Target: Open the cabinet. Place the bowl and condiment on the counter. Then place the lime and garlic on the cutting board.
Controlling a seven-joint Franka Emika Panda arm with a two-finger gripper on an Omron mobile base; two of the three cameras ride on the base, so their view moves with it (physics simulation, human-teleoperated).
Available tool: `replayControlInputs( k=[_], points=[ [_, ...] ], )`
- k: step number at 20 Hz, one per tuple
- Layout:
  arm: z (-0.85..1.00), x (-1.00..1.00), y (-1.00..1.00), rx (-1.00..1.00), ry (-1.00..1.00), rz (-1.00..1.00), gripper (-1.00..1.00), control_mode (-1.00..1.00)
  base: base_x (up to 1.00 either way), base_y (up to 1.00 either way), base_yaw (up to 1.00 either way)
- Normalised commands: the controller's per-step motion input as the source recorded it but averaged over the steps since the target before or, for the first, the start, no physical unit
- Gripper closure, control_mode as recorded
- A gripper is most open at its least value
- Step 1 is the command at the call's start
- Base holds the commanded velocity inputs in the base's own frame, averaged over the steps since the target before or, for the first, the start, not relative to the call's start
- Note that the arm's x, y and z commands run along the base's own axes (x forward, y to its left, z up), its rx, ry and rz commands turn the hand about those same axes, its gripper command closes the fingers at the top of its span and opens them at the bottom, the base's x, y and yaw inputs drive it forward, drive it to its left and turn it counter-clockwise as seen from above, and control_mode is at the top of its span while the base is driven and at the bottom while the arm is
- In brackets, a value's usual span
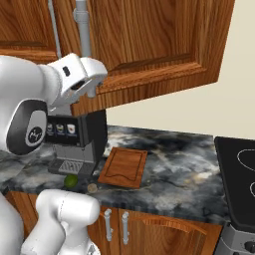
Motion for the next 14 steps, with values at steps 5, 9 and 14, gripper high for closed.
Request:
replayControlInputs(
  k=[5,9,14],
  points=[
    [0.03,-1.00,0.41,-0.14,0.15,-0.28,-1.00,-1.00,0.00,0.00,0.00],
    [-0.01,-1.00,0.09,-0.03,0.14,-0.28,-1.00,-1.00,0.00,0.00,0.00],
    [-0.20,-1.00,-0.08,-0.03,0.01,-0.20,-1.00,-1.00,0.00,0.00,0.00]
  ],
)
